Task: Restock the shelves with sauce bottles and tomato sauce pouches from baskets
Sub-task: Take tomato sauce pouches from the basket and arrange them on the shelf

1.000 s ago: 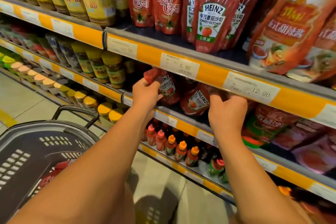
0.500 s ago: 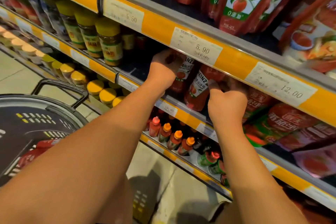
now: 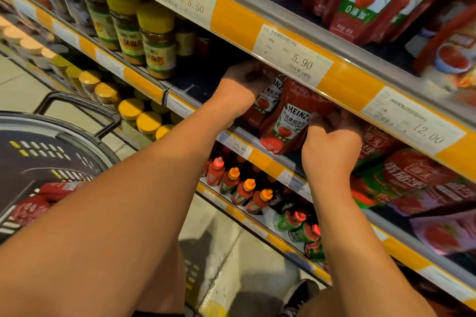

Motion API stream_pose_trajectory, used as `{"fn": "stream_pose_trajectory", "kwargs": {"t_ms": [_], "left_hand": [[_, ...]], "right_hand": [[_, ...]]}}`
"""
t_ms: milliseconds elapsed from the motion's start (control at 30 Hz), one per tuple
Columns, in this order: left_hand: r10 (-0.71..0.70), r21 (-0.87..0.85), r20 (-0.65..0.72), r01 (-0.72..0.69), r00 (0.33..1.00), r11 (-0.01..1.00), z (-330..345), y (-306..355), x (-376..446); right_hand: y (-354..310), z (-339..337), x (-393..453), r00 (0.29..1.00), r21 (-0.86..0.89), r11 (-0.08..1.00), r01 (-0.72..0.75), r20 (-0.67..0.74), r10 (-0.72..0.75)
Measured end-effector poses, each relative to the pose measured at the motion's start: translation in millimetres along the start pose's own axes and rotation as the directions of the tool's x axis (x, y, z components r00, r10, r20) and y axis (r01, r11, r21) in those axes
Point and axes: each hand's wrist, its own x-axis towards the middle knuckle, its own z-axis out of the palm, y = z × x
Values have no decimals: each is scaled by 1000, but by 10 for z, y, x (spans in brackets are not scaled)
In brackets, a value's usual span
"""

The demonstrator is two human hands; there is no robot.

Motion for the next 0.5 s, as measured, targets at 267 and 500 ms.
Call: {"fn": "stream_pose_trajectory", "kwargs": {"t_ms": [267, 500], "left_hand": [[-102, 59, 8, 102, 995, 993, -144, 32, -75], [-144, 334, -98, 169, 985, 927, -346, -56, -113]], "right_hand": [[-94, -111, -166, 990, -120, 993, 5, 143, 12], [-85, -392, -454, 988, -46, 998, -35, 150, 41]]}}
